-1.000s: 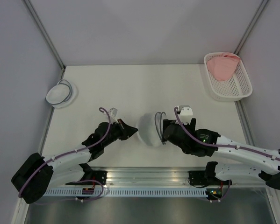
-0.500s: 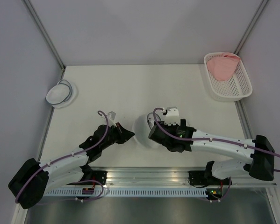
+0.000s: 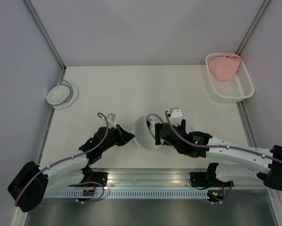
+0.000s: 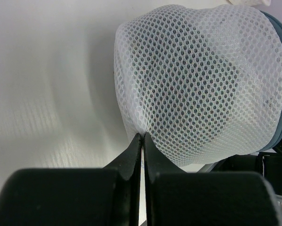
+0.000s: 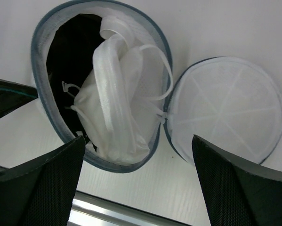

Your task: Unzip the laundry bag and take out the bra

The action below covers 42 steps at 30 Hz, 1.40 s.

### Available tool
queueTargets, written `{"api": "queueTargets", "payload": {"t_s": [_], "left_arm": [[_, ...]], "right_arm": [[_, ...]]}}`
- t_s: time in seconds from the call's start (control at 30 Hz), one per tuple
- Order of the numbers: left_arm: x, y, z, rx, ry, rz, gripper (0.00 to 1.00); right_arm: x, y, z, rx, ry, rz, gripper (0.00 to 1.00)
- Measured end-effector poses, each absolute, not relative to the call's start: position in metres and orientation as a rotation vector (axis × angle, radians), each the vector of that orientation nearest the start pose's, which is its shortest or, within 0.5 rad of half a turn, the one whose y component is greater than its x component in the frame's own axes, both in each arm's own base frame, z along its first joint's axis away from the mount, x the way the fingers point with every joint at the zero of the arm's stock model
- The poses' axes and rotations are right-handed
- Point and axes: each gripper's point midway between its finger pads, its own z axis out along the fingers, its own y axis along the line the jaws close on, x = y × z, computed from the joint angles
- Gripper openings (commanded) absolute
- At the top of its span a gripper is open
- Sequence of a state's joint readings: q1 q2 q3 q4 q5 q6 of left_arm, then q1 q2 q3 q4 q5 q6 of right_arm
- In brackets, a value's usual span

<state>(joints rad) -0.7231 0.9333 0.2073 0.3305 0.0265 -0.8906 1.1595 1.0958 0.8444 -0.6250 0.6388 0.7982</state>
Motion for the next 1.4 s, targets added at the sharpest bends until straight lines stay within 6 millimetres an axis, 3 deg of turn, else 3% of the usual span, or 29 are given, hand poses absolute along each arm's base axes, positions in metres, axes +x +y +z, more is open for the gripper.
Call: {"api": "queueTargets", "payload": {"t_s": [0.13,0.3,0.4,0.43,0.5,0.53,0.6,0.8,0.97,1.23,1.4], "left_arm": [[0.204,-0.229,0.087,-0.158,2.125,-1.042,0.02],[0.204,-0.229,0.089,-0.155,2.12,-1.044,0.02],[0.204,-0.229,0.09,-0.151,2.116,-1.044,0.02],[0.204,-0.229,0.09,-0.149,2.115,-1.044,0.02],[0.204,-0.229,0.089,-0.147,2.116,-1.042,0.02],[0.203,-0.229,0.088,-0.148,2.119,-1.041,0.02],[0.202,-0.227,0.085,-0.148,2.125,-1.037,0.02],[0.197,-0.223,0.074,-0.15,2.149,-1.021,0.02],[0.196,-0.222,0.076,-0.149,2.136,-1.03,0.02],[0.195,-0.221,0.077,-0.152,2.136,-1.028,0.02],[0.195,-0.221,0.076,-0.151,2.14,-1.028,0.02]], "right_arm": [[0.187,0.238,0.145,-0.182,2.244,0.355,0.98],[0.2,0.244,0.137,-0.18,2.243,0.371,0.96],[0.21,0.245,0.12,-0.183,2.266,0.374,0.76],[0.212,0.247,0.114,-0.188,2.278,0.384,0.62],[0.215,0.251,0.103,-0.204,2.299,0.411,0.45],[0.216,0.254,0.099,-0.207,2.307,0.437,0.27],[0.214,0.262,0.093,-0.238,2.317,0.486,0.03],[0.21,0.267,0.099,-0.252,2.309,0.549,0.01],[0.213,0.236,0.131,-0.164,2.246,0.459,0.0],[0.235,0.18,0.246,0.085,1.973,0.416,0.0],[0.263,0.139,0.294,0.277,1.844,0.281,0.0]]}}
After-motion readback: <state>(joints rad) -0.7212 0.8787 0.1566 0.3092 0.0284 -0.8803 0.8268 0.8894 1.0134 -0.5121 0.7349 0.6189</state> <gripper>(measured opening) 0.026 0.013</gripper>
